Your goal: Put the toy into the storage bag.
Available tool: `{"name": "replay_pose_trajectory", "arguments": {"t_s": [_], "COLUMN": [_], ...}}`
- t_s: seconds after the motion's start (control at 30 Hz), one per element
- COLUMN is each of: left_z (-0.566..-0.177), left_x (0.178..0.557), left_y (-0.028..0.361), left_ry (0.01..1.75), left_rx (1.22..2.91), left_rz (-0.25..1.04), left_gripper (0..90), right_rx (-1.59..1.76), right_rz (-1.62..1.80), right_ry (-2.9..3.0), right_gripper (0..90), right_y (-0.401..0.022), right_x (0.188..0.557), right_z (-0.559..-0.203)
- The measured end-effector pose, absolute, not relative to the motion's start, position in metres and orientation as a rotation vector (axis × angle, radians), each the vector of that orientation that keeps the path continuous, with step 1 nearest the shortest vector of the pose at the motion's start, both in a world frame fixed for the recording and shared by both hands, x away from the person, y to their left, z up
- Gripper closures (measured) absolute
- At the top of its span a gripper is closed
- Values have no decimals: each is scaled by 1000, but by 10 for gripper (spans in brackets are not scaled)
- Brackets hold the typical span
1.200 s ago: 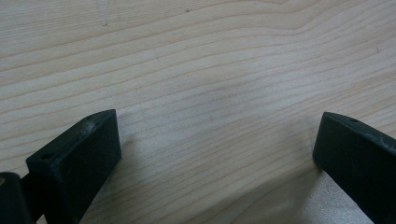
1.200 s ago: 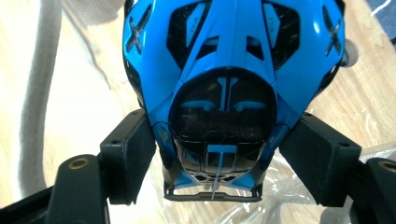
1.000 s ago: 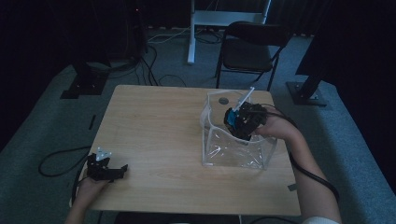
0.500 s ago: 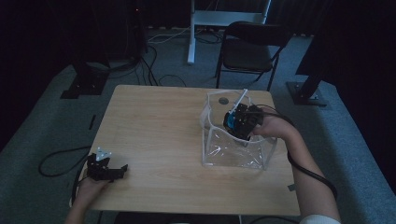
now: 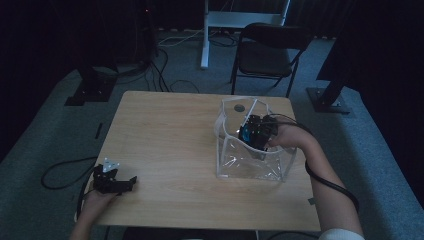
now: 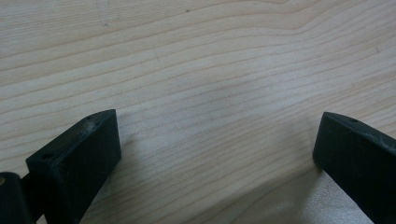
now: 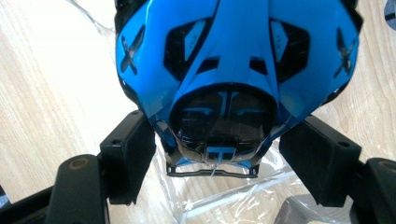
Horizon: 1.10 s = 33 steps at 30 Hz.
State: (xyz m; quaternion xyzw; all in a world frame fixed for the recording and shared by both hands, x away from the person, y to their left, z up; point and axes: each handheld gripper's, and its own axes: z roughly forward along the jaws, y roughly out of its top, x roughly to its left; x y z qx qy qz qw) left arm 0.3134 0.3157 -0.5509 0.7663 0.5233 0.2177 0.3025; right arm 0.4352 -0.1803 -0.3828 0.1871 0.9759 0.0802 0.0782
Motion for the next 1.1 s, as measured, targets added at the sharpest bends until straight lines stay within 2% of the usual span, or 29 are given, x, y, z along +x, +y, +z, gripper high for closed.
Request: {"name": "replay_pose_trajectory", "arguments": {"t_s": [1.1], "left_z": [-551], "left_x": [313], "left_y": [316], "left_ry": [1387], "left_rx": [2031], "left_rz": [577], "left_gripper": [14], "right_rx": [499], "right_rz": [-57], "right_ry": [2932], "right_gripper": [266], "right_y": [-161], "right_x": [438], "right_z": [-403]}}
